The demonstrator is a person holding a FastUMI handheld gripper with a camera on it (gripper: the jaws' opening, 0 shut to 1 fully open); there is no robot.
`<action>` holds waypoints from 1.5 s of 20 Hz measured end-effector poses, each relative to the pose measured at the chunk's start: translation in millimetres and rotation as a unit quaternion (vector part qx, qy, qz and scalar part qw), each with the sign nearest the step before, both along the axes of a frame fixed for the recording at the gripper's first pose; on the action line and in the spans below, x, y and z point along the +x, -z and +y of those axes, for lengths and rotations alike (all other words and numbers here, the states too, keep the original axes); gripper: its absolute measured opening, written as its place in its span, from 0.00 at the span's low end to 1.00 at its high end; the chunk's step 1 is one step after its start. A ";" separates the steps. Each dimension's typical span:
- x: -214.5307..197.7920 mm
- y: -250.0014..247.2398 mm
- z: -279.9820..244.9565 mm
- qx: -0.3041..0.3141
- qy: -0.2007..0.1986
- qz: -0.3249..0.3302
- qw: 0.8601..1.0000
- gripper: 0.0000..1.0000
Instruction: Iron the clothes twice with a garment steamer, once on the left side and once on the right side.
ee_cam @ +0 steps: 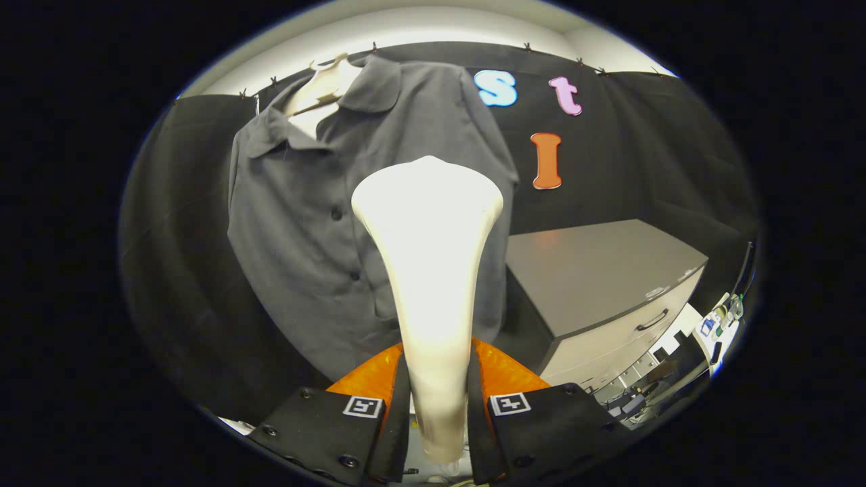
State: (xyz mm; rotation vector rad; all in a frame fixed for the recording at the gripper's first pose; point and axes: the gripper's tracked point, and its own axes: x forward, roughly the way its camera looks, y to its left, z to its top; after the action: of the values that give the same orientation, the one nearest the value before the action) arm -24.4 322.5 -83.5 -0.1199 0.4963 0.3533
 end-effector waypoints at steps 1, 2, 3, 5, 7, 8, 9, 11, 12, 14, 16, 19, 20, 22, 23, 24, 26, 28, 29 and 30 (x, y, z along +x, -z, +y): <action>1.9 -12.3 -9.6 0.004 0.005 -0.012 1.000 0.44; 2.2 -27.0 -19.0 0.007 0.010 -0.022 1.000 0.44; 2.9 -40.1 -26.6 0.010 0.014 -0.033 0.999 0.44; 4.4 -62.6 -43.4 0.014 0.025 -0.053 0.998 0.44; 0.4 -82.5 -59.2 0.012 0.031 -0.069 0.997 0.44; -3.0 -91.0 -67.1 0.008 0.034 -0.080 0.996 0.44; -4.0 -97.9 -76.3 0.002 0.038 -0.090 0.995 0.44; -7.3 -113.3 -92.1 0.001 0.047 -0.106 0.993 0.44; -10.3 -121.1 -97.9 0.005 0.051 -0.113 0.992 0.44; -11.2 -130.9 -107.4 0.006 0.058 -0.124 0.991 0.44; -11.2 -133.4 -112.2 0.004 0.061 -0.129 0.990 0.44; -10.3 -131.1 -116.3 0.003 0.061 -0.125 0.990 0.44; -11.2 -129.3 -118.0 0.003 0.061 -0.122 0.991 0.44; -11.6 -125.5 -115.3 0.002 0.058 -0.119 0.991 0.44; -11.5 -124.0 -115.1 0.000 0.056 -0.117 0.992 0.44; -12.0 -122.5 -114.0 0.000 0.055 -0.116 0.992 0.44; -12.7 -121.3 -112.9 0.002 0.053 -0.115 0.992 0.44; -13.2 -121.4 -112.3 0.002 0.052 -0.114 0.992 0.44; -12.2 -120.8 -111.8 0.002 0.052 -0.113 0.992 0.44; -13.2 -120.2 -111.9 0.002 0.052 -0.111 0.992 0.44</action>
State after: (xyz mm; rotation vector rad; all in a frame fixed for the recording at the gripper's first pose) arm -37.7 210.7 36.7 -0.1280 0.2810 0.2355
